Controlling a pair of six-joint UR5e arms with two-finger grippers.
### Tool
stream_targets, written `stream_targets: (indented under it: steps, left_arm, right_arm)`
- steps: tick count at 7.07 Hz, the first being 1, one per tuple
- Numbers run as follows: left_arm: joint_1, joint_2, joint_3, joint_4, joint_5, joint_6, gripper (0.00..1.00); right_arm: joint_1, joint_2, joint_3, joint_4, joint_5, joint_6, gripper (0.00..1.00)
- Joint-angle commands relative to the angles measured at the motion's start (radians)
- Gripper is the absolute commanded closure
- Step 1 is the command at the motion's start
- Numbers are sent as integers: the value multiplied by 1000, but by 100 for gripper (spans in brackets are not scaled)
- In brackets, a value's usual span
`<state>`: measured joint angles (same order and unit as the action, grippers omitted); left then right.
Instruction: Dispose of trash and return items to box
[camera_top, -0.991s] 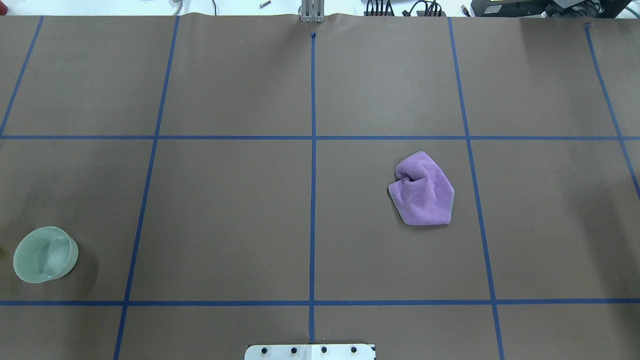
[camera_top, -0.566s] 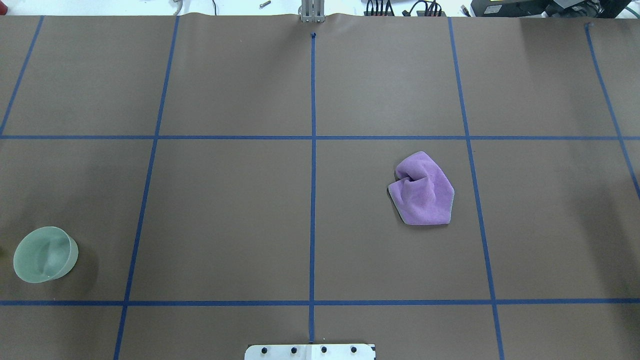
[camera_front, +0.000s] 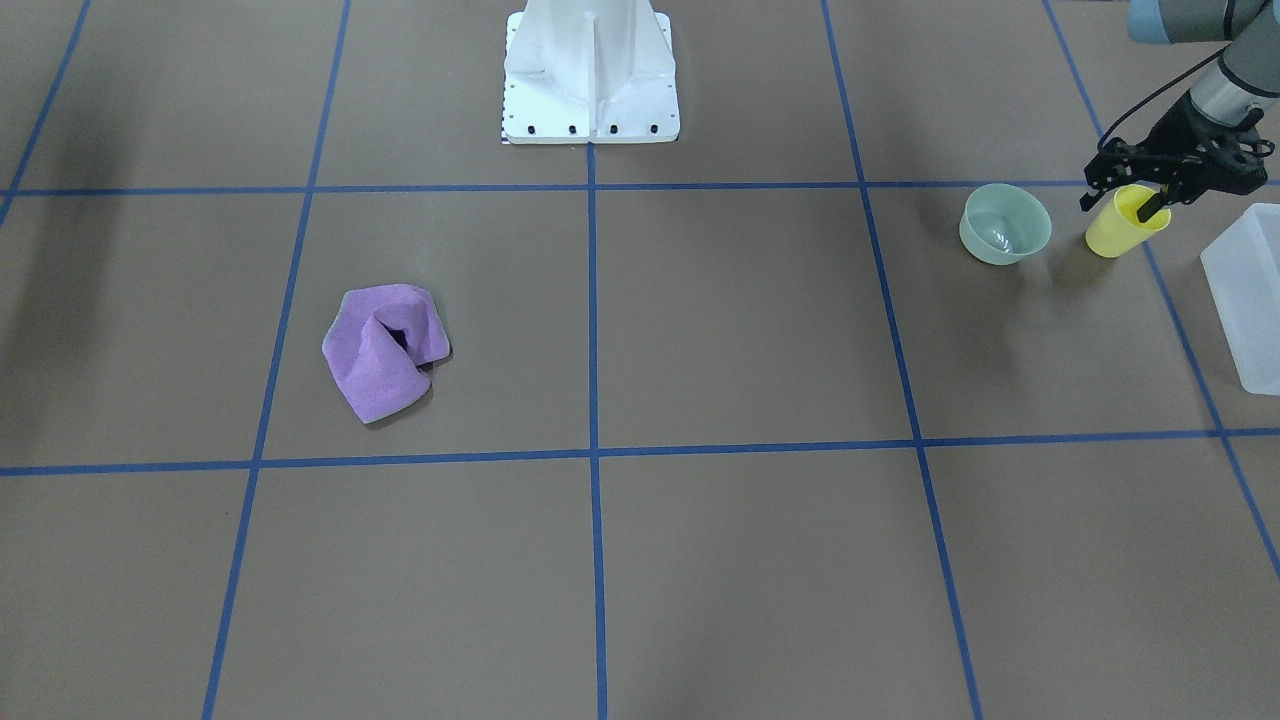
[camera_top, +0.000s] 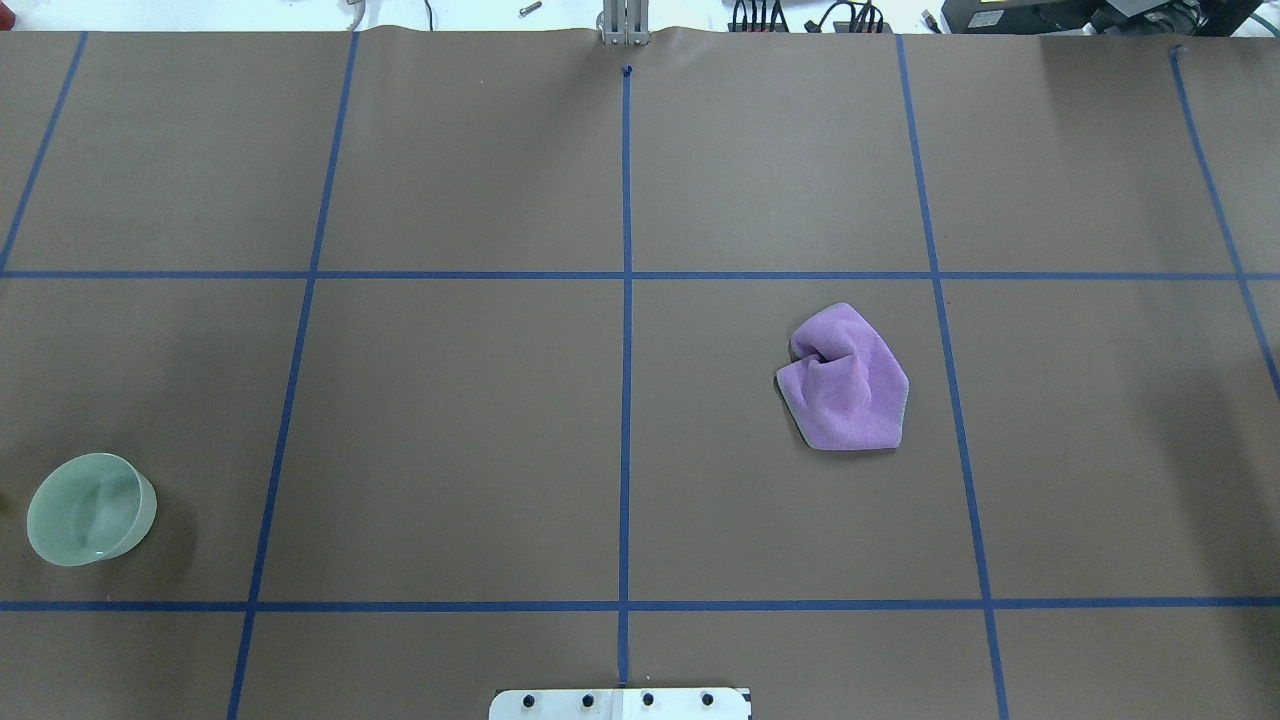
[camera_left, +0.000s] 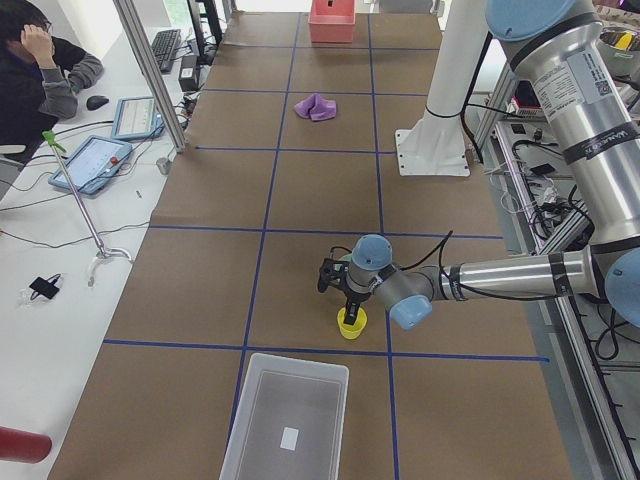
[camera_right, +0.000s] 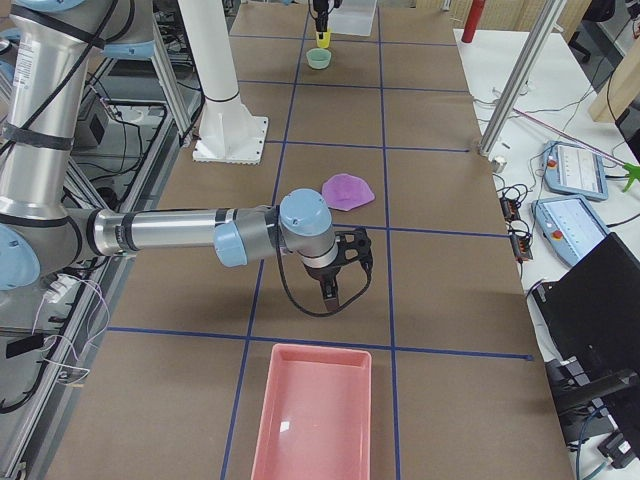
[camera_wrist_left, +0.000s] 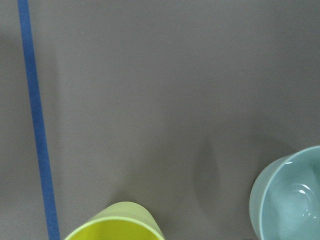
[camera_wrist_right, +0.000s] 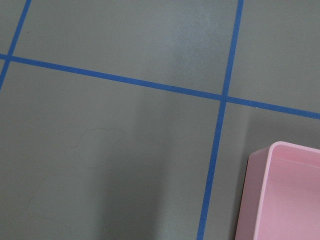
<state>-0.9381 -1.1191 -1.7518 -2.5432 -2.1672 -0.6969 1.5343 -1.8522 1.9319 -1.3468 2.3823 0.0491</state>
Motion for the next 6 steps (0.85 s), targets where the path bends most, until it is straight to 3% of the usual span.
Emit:
stream_targets:
  steps: [1, 4, 6]
  left_arm:
    - [21, 1, 0, -2, 1, 5, 100]
    - [2, 36, -12, -55, 0, 8, 100]
    - [-75, 114, -92, -58, -86, 8, 100]
  right_arm:
    - [1, -1, -1, 0, 0, 0, 0]
    - [0, -2, -1, 0, 0, 0, 0]
    - [1, -2, -2, 0, -2, 0, 0]
